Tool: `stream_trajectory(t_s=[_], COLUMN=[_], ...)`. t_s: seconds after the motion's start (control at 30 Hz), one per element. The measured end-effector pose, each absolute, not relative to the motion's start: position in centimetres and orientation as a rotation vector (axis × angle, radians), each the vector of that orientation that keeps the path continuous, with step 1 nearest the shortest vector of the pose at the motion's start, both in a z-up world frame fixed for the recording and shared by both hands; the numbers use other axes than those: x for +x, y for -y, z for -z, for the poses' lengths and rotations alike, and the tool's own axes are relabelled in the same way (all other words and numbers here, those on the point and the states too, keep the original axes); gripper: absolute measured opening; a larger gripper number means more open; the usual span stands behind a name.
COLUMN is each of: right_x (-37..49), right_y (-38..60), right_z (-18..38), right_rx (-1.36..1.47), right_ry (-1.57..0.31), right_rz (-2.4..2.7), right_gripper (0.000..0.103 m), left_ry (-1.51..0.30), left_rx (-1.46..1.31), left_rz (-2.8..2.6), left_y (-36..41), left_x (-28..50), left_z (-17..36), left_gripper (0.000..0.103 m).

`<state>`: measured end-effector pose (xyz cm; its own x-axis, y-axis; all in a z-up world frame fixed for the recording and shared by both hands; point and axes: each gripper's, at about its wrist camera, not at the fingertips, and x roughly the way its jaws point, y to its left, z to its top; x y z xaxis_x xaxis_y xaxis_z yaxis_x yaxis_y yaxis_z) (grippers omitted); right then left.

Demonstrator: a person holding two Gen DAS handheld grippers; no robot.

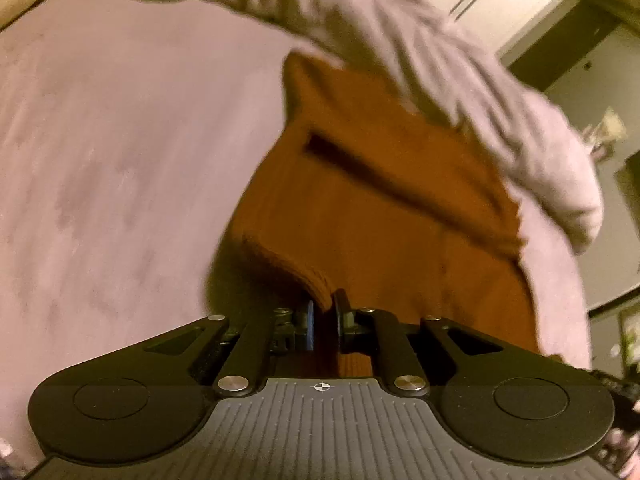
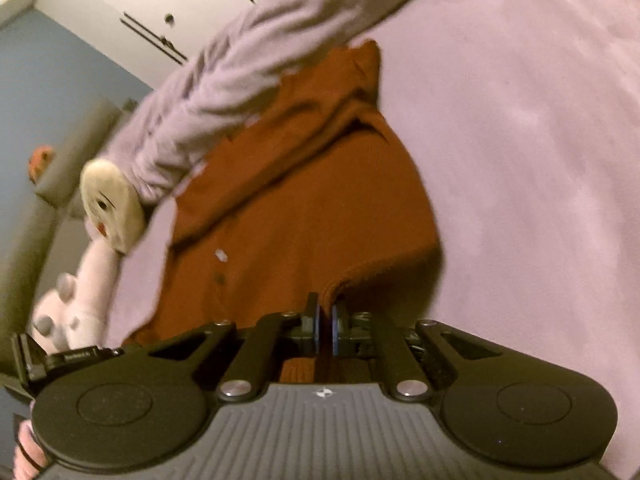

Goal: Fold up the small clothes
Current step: 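Close the left gripper on the hem while the right gripper grasps the hem too, then lift the hem with both grippers and fold it over toward the collar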

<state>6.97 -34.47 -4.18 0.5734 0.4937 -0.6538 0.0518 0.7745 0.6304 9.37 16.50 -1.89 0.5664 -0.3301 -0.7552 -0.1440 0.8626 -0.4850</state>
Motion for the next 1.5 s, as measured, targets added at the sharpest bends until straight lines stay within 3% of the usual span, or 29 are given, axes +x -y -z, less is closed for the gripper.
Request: stream_trajectory(t_s=[0.23,0.5,0.73,0.8,0.83,0.87,0.9,0.93,1.0,1.07,1.27,1.33,1.37,1.5], right_x=[13.7,19.9,21.7,21.5,21.0,20.4,19.7,19.0,17.7,17.4,19.4,20.3,20.5,21.6], right_y=[34.4,33.5,32.6,32.7,32.9,33.0,33.0,33.2,33.7,34.4,32.6,31.8,31.5,29.7], right_z=[2.0,4.5,5.3,4.9,4.5,4.1,3.6,3.2,2.8,3.1,5.3,5.8,6.0,6.4], right_rx=[0.668,0.597,0.502,0.464,0.436,0.388,0.319,0.231,0.129,0.095,0.061,0.069,0.06,-0.037], right_ry=[-0.836,-0.842,-0.853,-0.835,-0.805,-0.77,-0.736,-0.702,-0.653,-0.665,-0.726,-0.741,-0.744,-0.757], right_rz=[-0.215,-0.09,-0.091,-0.106,-0.132,-0.147,-0.151,-0.153,-0.18,-0.212,-0.274,-0.296,-0.309,-0.332], right_gripper=[0.004,0.005,0.005,0.009,0.019,0.039,0.049,0.058,0.06,0.069,0.069,0.065,0.062,0.051], left_ry=[-0.854,-0.919,-0.901,-0.858,-0.834,-0.798,-0.768,-0.741,-0.715,-0.734,-0.762,-0.762,-0.766,-0.789], left_rx=[-0.59,-0.498,-0.508,-0.403,-0.334,-0.246,-0.175,-0.103,0.003,0.037,0.073,0.07,0.074,0.181], left_rz=[0.042,-0.075,-0.037,0.024,0.065,0.118,0.151,0.18,0.226,0.25,0.313,0.333,0.349,0.388], left_y=[-17.7,-16.6,-17.4,-17.0,-16.8,-16.5,-16.4,-16.4,-16.4,-16.3,-13.6,-13.0,-12.7,-11.2], left_x=[15.1,19.5,20.0,19.5,18.8,18.0,17.3,16.6,15.4,15.5,18.6,19.7,20.1,21.1], left_z=[0.0,4.4,5.1,4.8,4.6,4.5,4.4,4.4,4.6,5.1,6.7,7.1,7.3,8.1], left_gripper=[0.008,0.008,0.01,0.023,0.03,0.05,0.07,0.075,0.078,0.079,0.081,0.08,0.077,0.047])
